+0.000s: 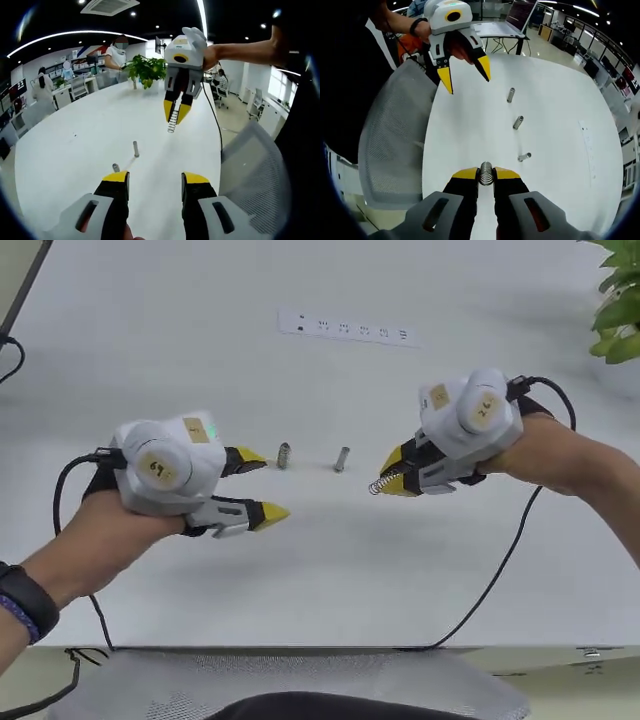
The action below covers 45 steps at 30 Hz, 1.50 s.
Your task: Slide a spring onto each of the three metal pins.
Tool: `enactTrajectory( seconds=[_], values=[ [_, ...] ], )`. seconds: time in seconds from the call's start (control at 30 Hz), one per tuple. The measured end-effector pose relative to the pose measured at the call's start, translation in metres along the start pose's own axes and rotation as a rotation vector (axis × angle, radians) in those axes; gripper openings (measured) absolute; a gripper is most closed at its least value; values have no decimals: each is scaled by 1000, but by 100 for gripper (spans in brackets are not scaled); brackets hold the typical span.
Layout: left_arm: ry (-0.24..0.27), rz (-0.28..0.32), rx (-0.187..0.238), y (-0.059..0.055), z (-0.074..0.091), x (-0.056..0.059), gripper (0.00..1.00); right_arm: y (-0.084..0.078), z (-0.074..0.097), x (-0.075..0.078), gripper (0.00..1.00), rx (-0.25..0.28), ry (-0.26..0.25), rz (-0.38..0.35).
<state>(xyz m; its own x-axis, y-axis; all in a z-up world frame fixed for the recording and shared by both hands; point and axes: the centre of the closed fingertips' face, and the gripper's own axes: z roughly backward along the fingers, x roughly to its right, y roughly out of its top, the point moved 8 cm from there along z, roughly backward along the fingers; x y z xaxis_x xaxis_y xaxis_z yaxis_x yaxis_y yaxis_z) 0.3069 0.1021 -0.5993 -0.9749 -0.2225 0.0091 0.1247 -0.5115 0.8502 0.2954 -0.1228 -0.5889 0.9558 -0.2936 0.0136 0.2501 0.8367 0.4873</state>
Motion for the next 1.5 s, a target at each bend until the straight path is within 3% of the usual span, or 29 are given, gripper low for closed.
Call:
enactTrajectory(
  seconds=[1.17, 1.5],
  values=[
    [195, 143, -16, -42, 67, -22, 52, -10, -24, 37, 9, -90, -9, -6],
    [238, 185, -8, -52, 85, -24, 55, -4, -30, 51, 9, -95, -16, -2]
  ],
)
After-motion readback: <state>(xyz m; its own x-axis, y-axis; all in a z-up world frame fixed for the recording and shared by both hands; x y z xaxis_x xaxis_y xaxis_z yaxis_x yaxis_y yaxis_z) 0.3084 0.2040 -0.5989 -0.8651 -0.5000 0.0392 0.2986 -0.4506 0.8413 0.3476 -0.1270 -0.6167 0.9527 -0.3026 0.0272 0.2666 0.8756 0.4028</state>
